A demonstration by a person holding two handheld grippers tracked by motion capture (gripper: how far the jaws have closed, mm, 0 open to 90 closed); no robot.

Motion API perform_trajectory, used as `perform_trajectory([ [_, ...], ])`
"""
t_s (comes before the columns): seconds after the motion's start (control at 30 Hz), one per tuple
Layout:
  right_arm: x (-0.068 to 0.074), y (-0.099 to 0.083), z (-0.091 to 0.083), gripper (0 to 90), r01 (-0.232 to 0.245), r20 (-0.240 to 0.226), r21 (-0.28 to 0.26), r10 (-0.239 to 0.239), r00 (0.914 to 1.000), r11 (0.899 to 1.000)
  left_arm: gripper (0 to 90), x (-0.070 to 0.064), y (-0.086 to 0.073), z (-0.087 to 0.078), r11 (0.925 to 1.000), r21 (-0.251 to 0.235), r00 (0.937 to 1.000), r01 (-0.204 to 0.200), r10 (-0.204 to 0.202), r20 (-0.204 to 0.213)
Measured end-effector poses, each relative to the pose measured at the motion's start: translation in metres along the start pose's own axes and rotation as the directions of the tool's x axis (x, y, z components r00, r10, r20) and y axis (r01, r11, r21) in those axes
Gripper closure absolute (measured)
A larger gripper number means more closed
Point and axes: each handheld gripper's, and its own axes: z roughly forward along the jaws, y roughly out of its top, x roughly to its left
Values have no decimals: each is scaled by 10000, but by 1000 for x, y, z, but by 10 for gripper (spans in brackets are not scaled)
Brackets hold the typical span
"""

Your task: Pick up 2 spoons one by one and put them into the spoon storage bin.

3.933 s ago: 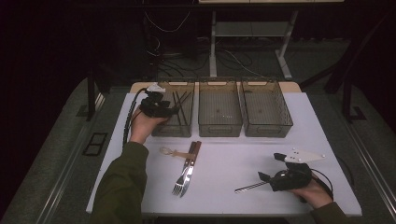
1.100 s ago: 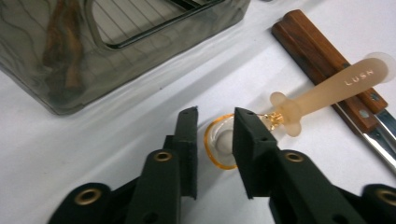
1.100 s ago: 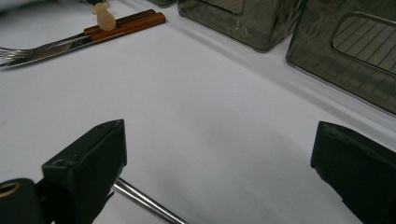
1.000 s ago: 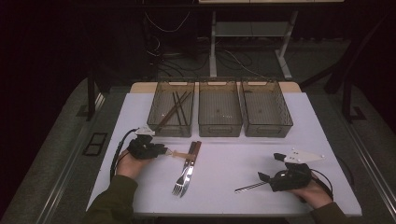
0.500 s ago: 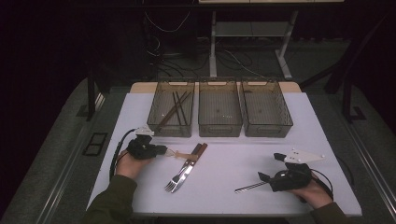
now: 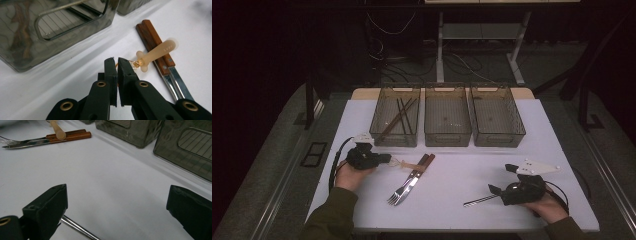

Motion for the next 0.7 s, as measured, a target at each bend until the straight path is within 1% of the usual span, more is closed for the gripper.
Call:
perform_trajectory([
  [0.2,0,0,0,37,3,7,-7,-3,10000,10000,861,-4,3,-2,9996,-254,9999,-101,101,14],
  [0.33,0,0,0,37,-3,6,-3,3,10000,10000,862,-6,5,-6,9983,-585,9999,-74,79,85],
  [0.47,0,0,0,37,-10,7,4,10,10000,10000,862,-8,7,-8,9968,-790,9999,-112,118,71],
  [0.7,0,0,0,37,-26,12,-4,26,10000,10000,862,-12,18,-12,9937,-1116,9999,-131,139,64],
])
